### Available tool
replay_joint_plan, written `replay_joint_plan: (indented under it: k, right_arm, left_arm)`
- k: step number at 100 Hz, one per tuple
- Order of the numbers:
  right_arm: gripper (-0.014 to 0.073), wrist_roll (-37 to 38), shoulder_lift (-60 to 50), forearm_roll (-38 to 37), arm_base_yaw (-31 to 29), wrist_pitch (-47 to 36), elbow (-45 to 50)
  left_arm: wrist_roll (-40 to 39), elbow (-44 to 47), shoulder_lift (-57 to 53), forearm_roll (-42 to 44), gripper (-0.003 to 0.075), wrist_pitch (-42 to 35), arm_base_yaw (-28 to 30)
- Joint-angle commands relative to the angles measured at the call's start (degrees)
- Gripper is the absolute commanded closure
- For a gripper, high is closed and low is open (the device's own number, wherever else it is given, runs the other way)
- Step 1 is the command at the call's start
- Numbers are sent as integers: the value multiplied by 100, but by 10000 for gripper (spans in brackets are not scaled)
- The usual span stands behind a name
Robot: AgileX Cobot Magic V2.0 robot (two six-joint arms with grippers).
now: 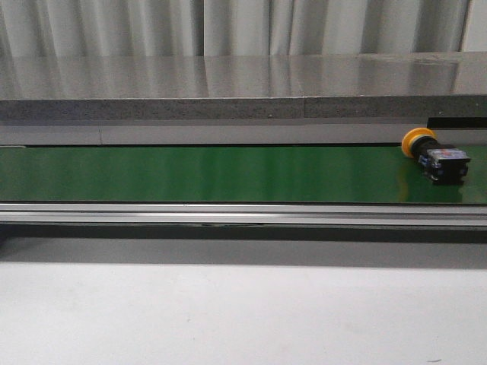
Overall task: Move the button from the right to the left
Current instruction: 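Withdraw the right gripper while the belt carries the button toward the left gripper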
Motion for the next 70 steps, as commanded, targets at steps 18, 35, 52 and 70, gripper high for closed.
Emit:
replay_joint_plan:
  k: [18,35,52,70]
  right_arm:
    - [661,-3,-1279,19,54,-1351,911]
    - [661,-3,-2235,19,54,-1812,1554]
    - [661,-3,-3189,19,54,-2307,2107]
    - [661,-3,-3778,24,54,-2439,2435]
  left_arm:
    - [-50,261,-175,-20,741,-430,14]
    - [-50,261,-175,-20,741,-430,14]
    - [-50,261,-175,-20,741,-430,14]
    - [-50,261,-175,-20,741,-430,14]
